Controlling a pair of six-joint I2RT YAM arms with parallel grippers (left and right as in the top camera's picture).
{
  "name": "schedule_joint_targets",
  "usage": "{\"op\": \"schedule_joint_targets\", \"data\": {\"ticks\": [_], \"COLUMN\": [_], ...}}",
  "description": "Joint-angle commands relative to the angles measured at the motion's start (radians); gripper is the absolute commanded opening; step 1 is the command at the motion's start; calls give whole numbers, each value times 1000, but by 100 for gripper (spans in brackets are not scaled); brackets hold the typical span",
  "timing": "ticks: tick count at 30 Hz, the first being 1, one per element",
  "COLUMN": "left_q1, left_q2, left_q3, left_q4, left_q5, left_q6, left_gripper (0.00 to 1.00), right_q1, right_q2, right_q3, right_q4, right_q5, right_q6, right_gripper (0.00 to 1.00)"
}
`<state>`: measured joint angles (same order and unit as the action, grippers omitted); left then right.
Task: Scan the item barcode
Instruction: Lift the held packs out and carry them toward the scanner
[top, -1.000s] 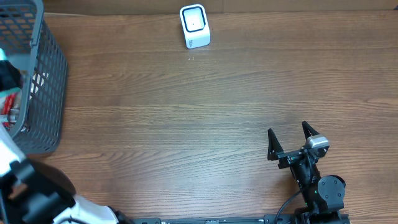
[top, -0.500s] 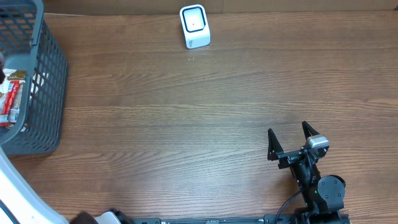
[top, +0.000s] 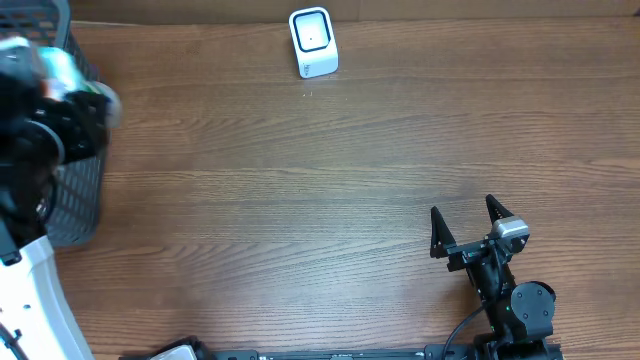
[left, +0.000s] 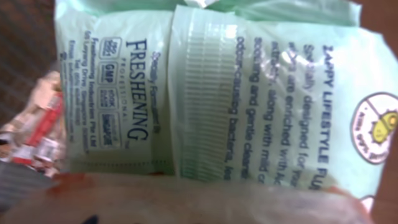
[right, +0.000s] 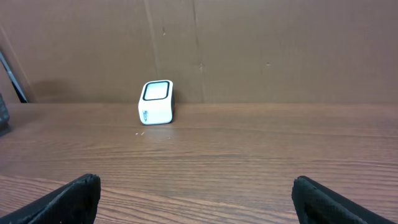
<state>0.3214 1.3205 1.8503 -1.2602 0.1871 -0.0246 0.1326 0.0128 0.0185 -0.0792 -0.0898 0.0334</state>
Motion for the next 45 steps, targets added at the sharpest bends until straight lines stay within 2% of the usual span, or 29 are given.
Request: {"op": "schedule_joint_targets", "data": {"ticks": [1,6,13,23,28,31,37,45], "left_q1": [-77,-231,-467,-759,-880,-948,-1065,-1142], "left_q2": [-6,27,135,382,501,565,688,803], "left_q3": [30,30,30,30,30,30,30,30], "left_q4": [-14,-54,-90,-62,-15,39,156,255], "left_q5": [13,2,-105,-125,-189,-199,-198,-235], "left_q6": [-58,-111,-185,-299,-373,-373,-294,-235], "left_gripper": [37,34,35,35,35,35,34,35], "right_q1": [0,0,0,0,0,0,0,0], "right_q2": [-10,-10,-10,-10,-10,-10,-10,-10], "right_q3": [-11,-11,-11,-11,-11,-11,-11,-11], "right_q4": [4,4,3,4,4,4,3,4], "right_q5": [-1,-1,-1,-1,-1,-1,-1,-1], "right_q6": [5,5,5,5,5,5,5,5], "right_gripper": [100,100,100,100,100,100,100,100]}}
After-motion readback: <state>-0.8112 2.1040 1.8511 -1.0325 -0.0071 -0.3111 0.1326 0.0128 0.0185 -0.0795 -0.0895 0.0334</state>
